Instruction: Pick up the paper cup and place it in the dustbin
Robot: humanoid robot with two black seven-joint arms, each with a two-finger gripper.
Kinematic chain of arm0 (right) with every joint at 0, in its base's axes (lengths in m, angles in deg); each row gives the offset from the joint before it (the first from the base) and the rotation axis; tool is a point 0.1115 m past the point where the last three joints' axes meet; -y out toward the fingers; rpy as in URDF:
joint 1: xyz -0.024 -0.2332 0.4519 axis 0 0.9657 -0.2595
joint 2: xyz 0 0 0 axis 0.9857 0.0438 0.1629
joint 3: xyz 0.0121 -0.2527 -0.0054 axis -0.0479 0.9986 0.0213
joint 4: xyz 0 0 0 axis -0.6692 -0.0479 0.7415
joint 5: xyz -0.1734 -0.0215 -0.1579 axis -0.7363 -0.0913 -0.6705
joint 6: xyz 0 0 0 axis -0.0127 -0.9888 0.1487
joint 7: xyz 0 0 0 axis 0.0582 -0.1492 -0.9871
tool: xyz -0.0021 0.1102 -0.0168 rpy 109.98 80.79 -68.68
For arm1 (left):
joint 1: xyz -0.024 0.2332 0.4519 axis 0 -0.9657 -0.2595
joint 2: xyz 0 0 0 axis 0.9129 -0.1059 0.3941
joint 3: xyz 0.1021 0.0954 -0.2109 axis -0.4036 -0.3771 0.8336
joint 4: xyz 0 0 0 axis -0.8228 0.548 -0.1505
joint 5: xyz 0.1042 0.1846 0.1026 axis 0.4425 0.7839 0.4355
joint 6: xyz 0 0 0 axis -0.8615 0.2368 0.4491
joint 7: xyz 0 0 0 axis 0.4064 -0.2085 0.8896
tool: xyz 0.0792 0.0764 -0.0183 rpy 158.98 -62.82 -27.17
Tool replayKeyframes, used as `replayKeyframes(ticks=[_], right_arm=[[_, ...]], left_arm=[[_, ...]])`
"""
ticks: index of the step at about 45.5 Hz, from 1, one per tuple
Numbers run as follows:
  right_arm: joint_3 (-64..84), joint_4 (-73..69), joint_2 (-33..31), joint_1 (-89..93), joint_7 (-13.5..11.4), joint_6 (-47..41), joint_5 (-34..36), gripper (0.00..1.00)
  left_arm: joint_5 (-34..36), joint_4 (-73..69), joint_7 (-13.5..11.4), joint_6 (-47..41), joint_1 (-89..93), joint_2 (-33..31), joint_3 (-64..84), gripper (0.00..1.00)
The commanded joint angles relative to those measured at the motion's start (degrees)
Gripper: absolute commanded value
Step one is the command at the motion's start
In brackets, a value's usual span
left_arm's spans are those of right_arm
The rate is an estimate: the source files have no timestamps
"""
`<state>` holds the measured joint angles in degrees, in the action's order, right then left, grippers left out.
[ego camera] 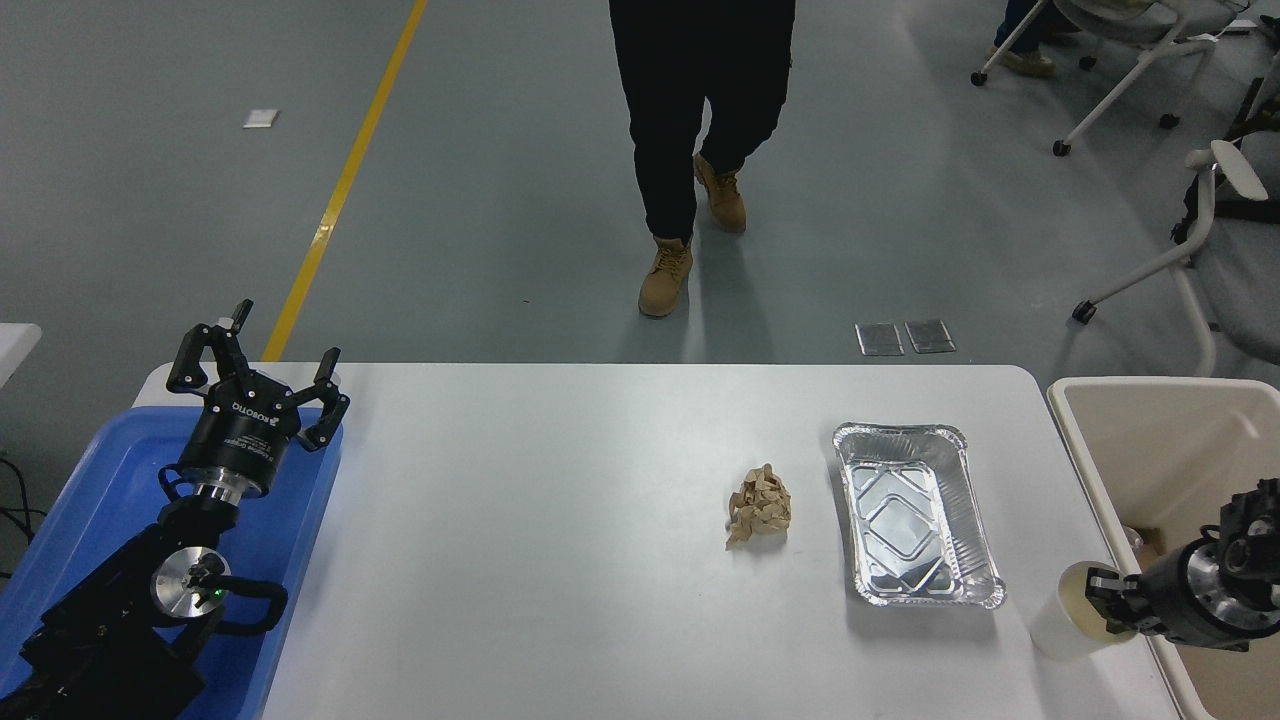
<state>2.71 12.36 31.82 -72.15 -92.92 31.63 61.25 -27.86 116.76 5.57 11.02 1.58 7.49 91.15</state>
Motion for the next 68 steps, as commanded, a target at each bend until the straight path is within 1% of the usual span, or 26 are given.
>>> replayKeyframes(ticks=[1,7,19,40,46,63,68], right_arm=[[2.9,-2.8,-3.2,-11.5,0.0,-2.0,-0.1,0.00],[5.4,-6.5,-4.1,-21.5,0.0,-3.8,0.0,0.00],[6.1,-9.7,-4.5,-37.9,0.0,-10.6,0.2,0.00],[6.0,-9.6,-8.1,-56.7,0.0,-20.6,0.8,0.00],[5.6,-9.6,-8.7,-58.7,0.0,-22.5,0.8,0.00],[5.6,-8.9,-8.8,-58.2,-0.1,-22.0,0.6,0.00],[5.4,-5.6,-8.8,-56.1,-0.3,-21.2,0.6,0.00]], left_arm=[[0.0,0.0,0.0,0.1,0.0,0.0,0.0,0.98],[0.0,0.0,0.0,0.1,0.0,0.0,0.0,0.98],[0.0,0.0,0.0,0.1,0.0,0.0,0.0,0.98],[0.0,0.0,0.0,0.0,0.0,0.0,0.0,0.98],[0.0,0.0,0.0,0.0,0.0,0.0,0.0,0.98],[0.0,0.0,0.0,0.1,0.0,0.0,0.0,0.98],[0.0,0.0,0.0,0.0,0.0,0.0,0.0,0.98]])
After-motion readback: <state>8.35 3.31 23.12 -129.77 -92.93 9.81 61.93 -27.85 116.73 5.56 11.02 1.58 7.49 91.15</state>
